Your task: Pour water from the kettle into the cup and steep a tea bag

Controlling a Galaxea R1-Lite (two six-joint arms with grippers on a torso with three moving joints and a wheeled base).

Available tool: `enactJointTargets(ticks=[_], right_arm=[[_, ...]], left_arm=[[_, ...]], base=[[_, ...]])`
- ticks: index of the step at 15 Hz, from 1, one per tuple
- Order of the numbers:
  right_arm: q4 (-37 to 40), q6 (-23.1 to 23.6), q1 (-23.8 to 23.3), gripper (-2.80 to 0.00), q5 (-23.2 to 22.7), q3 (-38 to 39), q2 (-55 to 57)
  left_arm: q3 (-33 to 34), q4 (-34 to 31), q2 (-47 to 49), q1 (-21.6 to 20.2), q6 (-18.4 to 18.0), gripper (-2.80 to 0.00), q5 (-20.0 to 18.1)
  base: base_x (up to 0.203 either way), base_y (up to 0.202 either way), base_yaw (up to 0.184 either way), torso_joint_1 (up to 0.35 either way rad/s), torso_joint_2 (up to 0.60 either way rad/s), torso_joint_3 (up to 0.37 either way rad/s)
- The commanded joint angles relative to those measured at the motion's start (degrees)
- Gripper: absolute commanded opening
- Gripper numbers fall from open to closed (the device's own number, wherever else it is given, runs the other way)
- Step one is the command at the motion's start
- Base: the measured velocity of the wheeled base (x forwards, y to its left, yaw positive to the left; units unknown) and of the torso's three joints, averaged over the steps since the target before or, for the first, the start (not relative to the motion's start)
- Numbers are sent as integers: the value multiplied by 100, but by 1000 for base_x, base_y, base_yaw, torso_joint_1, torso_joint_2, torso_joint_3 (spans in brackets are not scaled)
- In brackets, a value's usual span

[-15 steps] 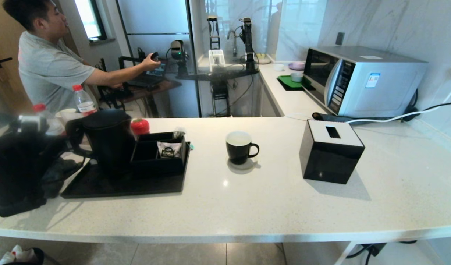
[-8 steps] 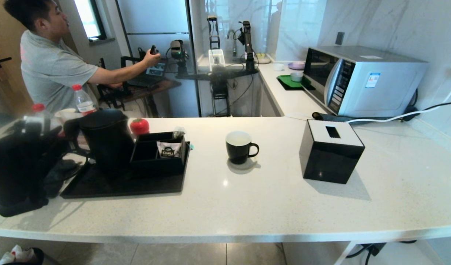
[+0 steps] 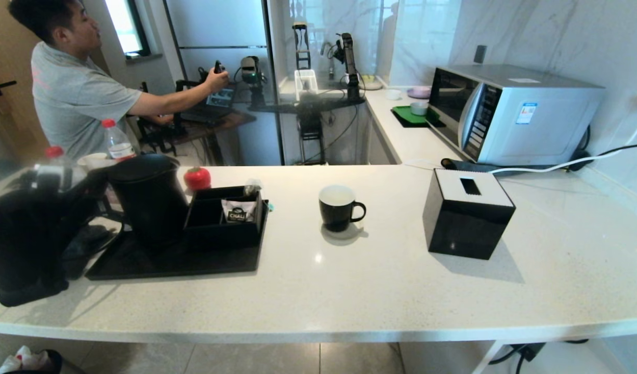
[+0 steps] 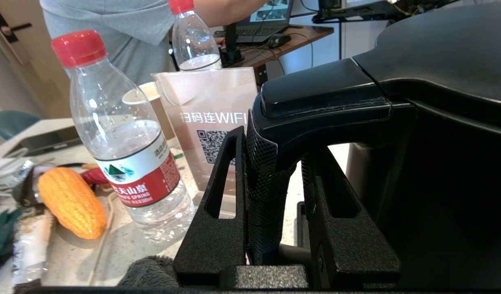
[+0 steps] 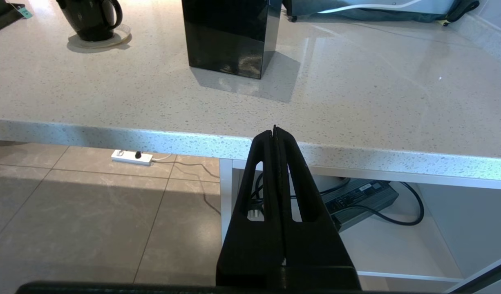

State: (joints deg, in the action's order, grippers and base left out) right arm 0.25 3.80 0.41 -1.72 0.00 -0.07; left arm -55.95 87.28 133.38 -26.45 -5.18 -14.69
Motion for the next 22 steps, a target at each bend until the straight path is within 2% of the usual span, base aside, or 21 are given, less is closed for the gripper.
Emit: enactJointTargets(ticks=[1,6,9,15,22], right_arm=[[1,6,2,-280,-4,0,7],[1,6,2,-280,-4,0,7],[1,6,2,-280,-4,0,7],[1,6,2,-280,-4,0,7],[1,6,2,-280,-4,0,7]], left_arm=[[42,267,-81,0,-82,-280,-14],[49,267,-344,22,-115,-280,77],[102,267,-472,18,-94,-280,316],[820,267,-961,-9,268,-280,506],[928,267,-1226,-9,454,-280,555]], base=[[0,0,0,0,0,0],[0,0,0,0,0,0],[0,0,0,0,0,0],[0,0,0,0,0,0],[0,0,0,0,0,0]])
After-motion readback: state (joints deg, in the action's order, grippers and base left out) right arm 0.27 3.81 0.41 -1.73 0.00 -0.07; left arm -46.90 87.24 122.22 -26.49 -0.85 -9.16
